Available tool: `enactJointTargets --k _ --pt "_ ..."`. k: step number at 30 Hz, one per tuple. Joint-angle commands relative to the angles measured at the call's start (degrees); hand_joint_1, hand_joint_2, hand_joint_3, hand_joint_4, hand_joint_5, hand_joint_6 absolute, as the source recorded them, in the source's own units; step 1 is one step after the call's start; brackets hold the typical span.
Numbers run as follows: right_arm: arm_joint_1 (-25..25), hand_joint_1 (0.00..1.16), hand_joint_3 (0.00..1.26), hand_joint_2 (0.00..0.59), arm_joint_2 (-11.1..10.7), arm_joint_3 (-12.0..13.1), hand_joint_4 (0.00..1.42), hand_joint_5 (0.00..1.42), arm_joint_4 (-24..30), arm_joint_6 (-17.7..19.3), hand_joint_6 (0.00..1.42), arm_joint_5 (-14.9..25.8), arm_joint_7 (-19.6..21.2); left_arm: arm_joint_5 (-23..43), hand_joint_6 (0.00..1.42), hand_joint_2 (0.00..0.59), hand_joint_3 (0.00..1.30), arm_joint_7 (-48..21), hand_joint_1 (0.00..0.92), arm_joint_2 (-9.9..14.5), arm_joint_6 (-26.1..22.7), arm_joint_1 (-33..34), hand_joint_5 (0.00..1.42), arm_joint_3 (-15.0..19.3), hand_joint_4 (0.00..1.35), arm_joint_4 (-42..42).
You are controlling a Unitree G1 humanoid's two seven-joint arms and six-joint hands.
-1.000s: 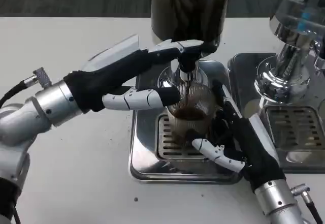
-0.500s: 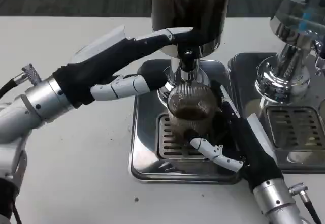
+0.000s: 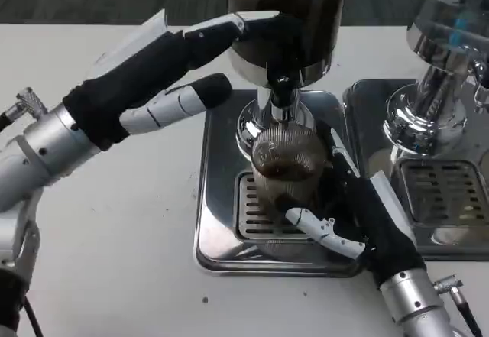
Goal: Grasp the cup under the faucet to collect the drink, then remove the cup.
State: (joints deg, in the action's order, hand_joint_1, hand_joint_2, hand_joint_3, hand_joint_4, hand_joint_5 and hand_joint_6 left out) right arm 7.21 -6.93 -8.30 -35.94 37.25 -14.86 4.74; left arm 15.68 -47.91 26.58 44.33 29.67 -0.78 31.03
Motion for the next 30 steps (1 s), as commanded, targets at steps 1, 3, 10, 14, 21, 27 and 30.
enactJointTargets --k 1,3,10,14,21,27,30 --pt "0.03 0.6 0.0 0.204 -0.22 -0.28 0.0 0.03 0.62 0.05 0.1 -1.12 0.66 1.66 0.07 0.155 0.25 -0.56 0.0 0.28 -1.65 -2.07 0.15 2.15 0.17 -0.75" --pt "0.08 0.63 0.0 0.203 -0.3 -0.29 0.0 0.03 0.86 -0.46 0.11 -1.84 1.05 2.22 0.07 0.156 0.25 -0.57 0.0 0.32 -2.4 -2.8 0.16 3.2 0.18 -0.78" --pt "0.53 0.64 0.0 0.201 -0.56 -0.67 0.0 0.04 1.11 -2.24 0.11 -3.57 1.61 3.49 0.08 0.154 0.27 -0.3 0.0 0.71 -4.48 -6.05 0.17 6.71 0.2 -1.25" --pt "0.79 0.65 0.0 0.196 -0.46 -0.9 0.0 0.04 1.08 -2.96 0.12 -4.2 1.96 3.97 0.09 0.164 0.29 0.09 0.0 0.73 -5.71 -8.33 0.19 8.44 0.21 -1.96" --pt "1.47 0.65 0.0 0.195 -0.41 -1.84 0.0 0.04 0.65 -4.41 0.13 -5.03 2.49 3.78 0.1 0.175 0.31 0.48 0.0 0.88 -6.92 -11.42 0.2 10.28 0.24 -2.45" --pt "2.13 0.65 0.0 0.202 0.04 -2.86 0.0 0.07 0.48 -6.81 0.14 -6.85 4.13 3.54 0.1 0.178 0.32 0.69 0.0 1.13 -7.54 -14.16 0.2 11.41 0.25 -3.15" --pt "2.71 0.64 0.0 0.204 0.41 -3.51 0.0 0.08 -0.04 -7.67 0.16 -7.16 4.61 3.49 0.1 0.179 0.32 0.91 0.0 1.2 -7.86 -15.1 0.2 11.84 0.25 -3.53"
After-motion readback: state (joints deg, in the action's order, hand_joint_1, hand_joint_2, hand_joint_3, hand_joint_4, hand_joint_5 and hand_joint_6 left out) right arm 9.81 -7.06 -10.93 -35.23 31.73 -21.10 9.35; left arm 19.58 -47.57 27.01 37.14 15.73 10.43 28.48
